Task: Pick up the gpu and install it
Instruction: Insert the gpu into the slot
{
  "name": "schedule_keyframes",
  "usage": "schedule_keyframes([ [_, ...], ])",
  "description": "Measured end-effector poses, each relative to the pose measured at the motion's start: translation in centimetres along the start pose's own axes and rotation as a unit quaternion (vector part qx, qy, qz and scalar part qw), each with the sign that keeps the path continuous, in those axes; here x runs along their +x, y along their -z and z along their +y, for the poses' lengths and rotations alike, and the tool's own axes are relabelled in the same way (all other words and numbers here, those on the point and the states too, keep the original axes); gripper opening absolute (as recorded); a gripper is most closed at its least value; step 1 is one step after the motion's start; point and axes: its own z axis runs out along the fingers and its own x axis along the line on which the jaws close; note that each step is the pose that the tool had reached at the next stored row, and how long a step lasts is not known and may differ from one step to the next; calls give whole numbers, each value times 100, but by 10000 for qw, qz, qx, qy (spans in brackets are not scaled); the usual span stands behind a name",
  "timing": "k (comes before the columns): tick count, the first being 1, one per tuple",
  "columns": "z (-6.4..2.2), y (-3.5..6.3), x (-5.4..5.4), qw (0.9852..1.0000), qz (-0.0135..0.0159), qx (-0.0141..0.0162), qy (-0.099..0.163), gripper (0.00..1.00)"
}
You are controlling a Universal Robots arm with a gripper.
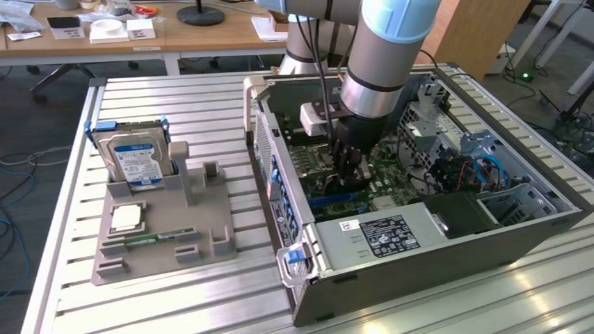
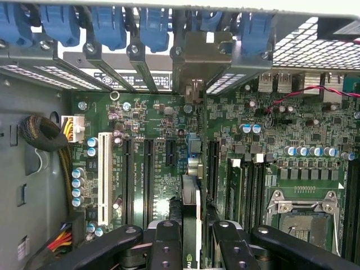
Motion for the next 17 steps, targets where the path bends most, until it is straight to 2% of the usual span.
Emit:
schedule_keyframes([
  [8, 4, -23, 1, 10000, -1, 2, -35, 26],
  [17, 4, -6, 0, 10000, 0, 2, -47, 26],
])
